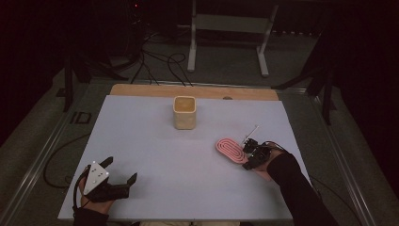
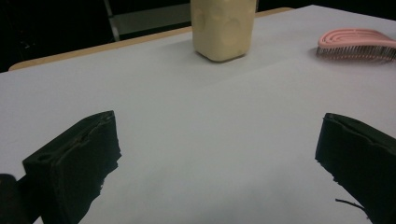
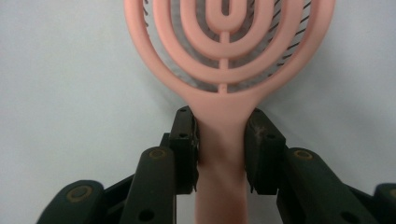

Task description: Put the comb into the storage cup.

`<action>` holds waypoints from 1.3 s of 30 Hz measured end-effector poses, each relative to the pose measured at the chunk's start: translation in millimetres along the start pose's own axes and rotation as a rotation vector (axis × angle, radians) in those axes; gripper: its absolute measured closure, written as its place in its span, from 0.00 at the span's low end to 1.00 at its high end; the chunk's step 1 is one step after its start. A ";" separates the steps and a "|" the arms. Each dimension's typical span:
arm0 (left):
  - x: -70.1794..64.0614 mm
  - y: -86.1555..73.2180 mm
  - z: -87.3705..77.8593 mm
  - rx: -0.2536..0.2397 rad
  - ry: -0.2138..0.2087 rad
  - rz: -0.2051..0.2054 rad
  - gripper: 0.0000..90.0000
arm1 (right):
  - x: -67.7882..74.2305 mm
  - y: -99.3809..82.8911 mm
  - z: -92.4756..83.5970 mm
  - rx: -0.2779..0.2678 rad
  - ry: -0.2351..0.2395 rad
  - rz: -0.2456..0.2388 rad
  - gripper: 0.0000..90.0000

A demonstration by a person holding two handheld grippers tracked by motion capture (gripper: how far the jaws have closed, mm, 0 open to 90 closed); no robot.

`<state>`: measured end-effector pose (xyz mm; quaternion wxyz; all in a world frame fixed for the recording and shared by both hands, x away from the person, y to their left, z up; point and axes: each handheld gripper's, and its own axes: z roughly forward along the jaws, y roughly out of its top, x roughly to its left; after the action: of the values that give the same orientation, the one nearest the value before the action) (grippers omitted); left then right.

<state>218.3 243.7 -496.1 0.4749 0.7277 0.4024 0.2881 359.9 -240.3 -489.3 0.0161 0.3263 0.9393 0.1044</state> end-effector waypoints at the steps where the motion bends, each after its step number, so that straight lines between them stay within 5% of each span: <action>1: -0.1 0.0 0.0 0.000 0.000 0.000 0.00 | 0.1 0.1 -0.1 0.003 0.005 -0.003 0.76; 11: -0.3 0.0 0.2 0.000 0.000 0.001 0.00 | 4.2 3.0 0.1 0.037 0.003 -0.013 0.77; 39: -1.4 0.1 0.7 0.003 -0.003 0.008 0.00 | 7.8 3.1 1.1 0.012 -0.060 -0.006 0.77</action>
<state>218.2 242.2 -496.4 0.4731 0.7306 0.3990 0.2883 355.8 -232.9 -489.5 0.0426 0.3265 0.9400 0.0891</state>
